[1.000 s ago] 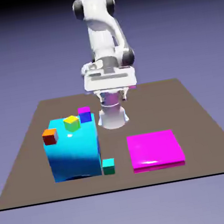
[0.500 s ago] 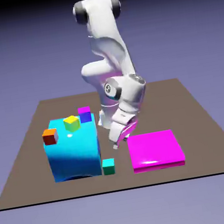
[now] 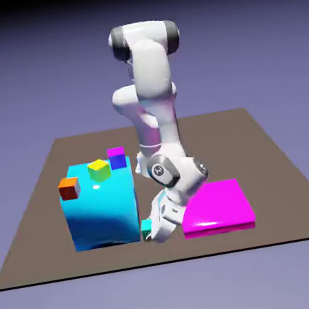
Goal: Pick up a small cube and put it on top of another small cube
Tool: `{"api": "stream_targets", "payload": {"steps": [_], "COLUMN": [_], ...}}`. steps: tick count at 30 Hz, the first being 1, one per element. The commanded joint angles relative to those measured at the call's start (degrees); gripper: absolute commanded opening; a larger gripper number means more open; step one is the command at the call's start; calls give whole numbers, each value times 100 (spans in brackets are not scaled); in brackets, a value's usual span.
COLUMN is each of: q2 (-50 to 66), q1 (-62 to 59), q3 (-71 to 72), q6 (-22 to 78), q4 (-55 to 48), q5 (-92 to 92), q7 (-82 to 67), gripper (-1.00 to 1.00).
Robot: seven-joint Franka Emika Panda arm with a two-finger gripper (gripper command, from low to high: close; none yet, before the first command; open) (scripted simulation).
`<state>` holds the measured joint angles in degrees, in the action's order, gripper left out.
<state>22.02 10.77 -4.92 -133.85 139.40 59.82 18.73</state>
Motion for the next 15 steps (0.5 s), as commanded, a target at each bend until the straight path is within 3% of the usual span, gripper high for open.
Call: {"api": "stream_targets", "payload": {"steps": [1, 9, 15], "q2": [-208, -1381, -2602], "q1": [39, 119, 260], "q3": [79, 38, -761], "q6": [145, 1900, 3257], "q4": [49, -680, -774], "q5": [-164, -501, -1386], "q7": [-124, -1335, -1703], "gripper": [-100, -100, -100]}}
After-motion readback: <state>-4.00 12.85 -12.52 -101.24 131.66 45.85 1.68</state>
